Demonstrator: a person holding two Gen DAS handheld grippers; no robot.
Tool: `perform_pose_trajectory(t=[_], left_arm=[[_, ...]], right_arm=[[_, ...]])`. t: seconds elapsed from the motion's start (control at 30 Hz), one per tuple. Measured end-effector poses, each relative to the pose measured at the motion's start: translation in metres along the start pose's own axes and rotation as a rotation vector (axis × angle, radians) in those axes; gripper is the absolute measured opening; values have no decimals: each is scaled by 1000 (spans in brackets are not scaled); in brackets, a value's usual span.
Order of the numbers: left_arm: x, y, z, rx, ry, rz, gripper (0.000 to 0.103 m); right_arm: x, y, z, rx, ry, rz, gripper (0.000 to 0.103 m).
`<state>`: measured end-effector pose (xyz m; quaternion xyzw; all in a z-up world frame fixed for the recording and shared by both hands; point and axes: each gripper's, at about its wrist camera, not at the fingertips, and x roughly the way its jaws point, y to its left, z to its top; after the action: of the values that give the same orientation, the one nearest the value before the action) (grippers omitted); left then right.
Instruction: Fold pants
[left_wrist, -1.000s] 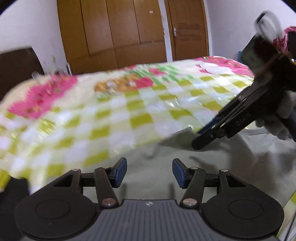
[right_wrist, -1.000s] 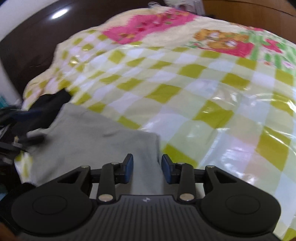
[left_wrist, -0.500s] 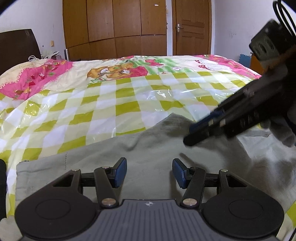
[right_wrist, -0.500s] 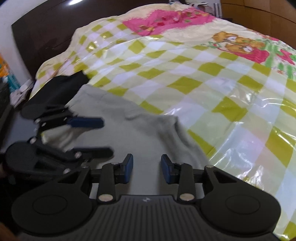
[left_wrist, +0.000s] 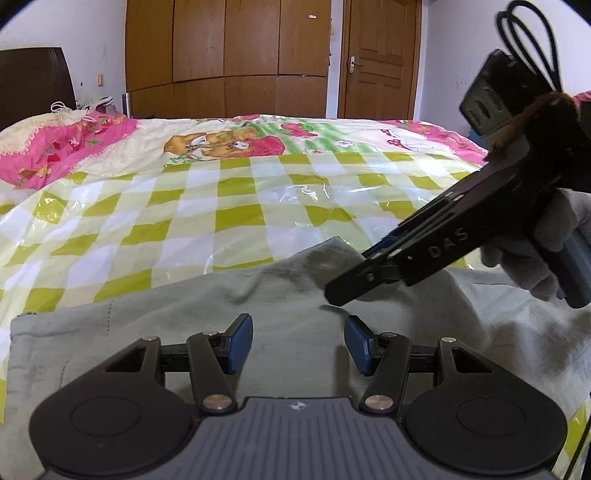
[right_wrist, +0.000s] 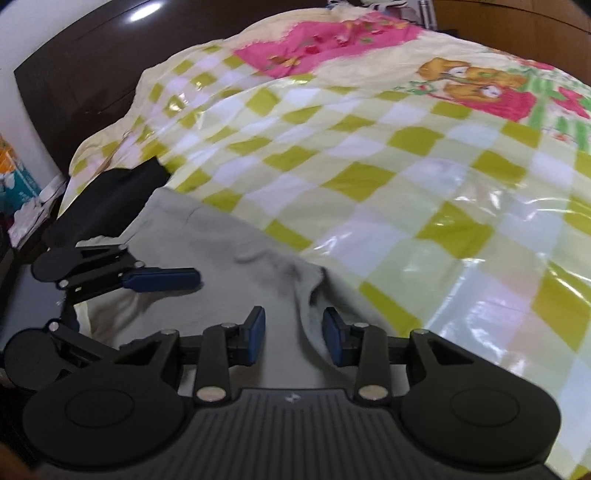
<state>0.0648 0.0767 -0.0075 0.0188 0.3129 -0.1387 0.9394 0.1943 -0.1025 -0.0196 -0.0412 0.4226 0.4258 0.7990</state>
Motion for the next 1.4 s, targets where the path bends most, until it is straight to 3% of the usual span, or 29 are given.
perform_pose_trajectory(t=[0.17,0.33,0.5,0.67,0.9,1.07,1.17,1.4], left_arm=[[3,-4,-1,14,-3,8,67],[16,-17,-4,90,52,55,67],[20,-18,-5,104,66,66,68],[22,-21,-4,117,74,75,69],[13,-33,-4,189,43,83,70],[11,-53,7,234,28,10,71],[21,-75,15,319,15,-28,71],[46,-117,28,503,13,-131,72]], right_arm=[[10,-4,9,26,-7,8,34],[16,-49,23,281,-46,63,11],[6,-79,19,406,-97,-41,12],[-61,-58,-16,357,-182,-199,15],[-116,-32,-105,333,-137,-363,15],[-134,-45,-133,313,-100,-435,15],[-139,-56,-139,272,-65,-451,15],[-128,-55,-138,20,87,-435,18]])
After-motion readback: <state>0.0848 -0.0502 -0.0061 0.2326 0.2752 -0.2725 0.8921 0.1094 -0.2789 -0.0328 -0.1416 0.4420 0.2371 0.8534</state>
